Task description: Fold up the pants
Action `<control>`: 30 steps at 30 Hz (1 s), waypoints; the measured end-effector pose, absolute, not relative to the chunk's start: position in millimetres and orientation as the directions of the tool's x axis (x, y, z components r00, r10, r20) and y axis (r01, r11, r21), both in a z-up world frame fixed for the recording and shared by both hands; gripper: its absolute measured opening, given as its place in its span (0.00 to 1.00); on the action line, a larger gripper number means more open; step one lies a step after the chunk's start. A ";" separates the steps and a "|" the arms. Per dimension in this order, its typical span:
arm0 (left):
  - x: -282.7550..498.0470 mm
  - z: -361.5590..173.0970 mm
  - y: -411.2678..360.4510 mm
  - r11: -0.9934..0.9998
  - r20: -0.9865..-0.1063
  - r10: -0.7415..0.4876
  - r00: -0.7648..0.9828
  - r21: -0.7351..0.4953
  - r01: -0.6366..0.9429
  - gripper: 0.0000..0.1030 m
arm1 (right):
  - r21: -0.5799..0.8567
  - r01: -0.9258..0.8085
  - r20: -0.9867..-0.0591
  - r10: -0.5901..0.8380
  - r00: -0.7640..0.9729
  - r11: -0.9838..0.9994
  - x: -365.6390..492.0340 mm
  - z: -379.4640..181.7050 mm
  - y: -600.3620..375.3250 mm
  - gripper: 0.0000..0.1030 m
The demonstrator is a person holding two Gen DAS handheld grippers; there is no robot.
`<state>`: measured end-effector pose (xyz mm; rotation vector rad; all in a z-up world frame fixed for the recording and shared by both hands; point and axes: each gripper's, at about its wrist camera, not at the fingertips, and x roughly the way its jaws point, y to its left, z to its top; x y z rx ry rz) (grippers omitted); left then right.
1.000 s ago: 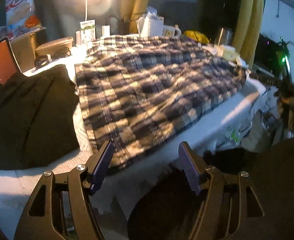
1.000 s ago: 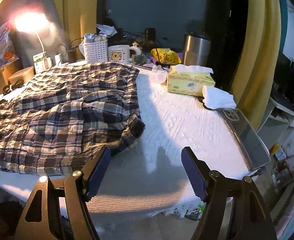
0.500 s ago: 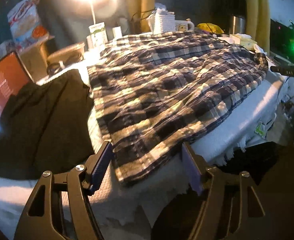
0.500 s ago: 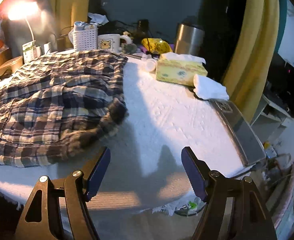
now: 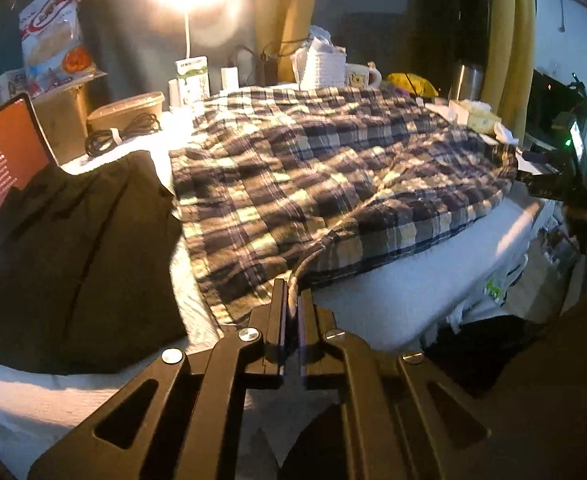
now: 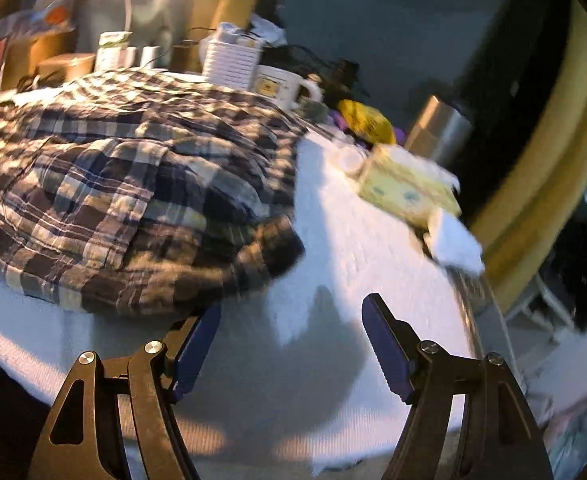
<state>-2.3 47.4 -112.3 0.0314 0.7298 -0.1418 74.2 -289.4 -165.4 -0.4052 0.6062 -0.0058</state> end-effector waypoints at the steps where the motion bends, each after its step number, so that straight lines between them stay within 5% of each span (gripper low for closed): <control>1: -2.6 -109.3 48.6 0.990 -0.662 -0.119 0.740 -0.024 0.138 0.03 | -0.381 -0.125 -0.546 -0.114 0.830 0.916 77.2 -164.1 -287.2 0.73; 6: -2.6 -93.4 58.2 0.986 -0.632 -0.168 0.757 -0.106 0.130 0.01 | -0.288 -0.234 -0.575 0.027 0.817 0.929 85.2 -156.6 -283.7 0.73; 8: -2.2 -89.3 56.2 0.987 -0.619 -0.162 0.768 -0.099 0.128 0.01 | -0.256 -0.242 -0.567 0.057 0.822 0.936 84.9 -153.3 -283.0 0.51; 9: -1.4 -89.3 54.8 0.987 -0.619 -0.160 0.769 -0.096 0.128 0.01 | -0.242 -0.242 -0.572 0.063 0.818 0.940 86.0 -153.0 -283.2 0.30; 13: 1.6 -91.4 51.9 0.987 -0.625 -0.162 0.764 -0.097 0.129 0.00 | -0.222 -0.232 -0.572 0.066 0.817 0.947 84.9 -151.9 -284.7 0.17; 30: 9.9 -23.6 57.4 0.992 -0.519 -0.128 0.845 -0.085 0.098 0.00 | -0.191 -0.179 -0.443 0.078 0.893 0.965 61.9 -97.5 -293.2 0.12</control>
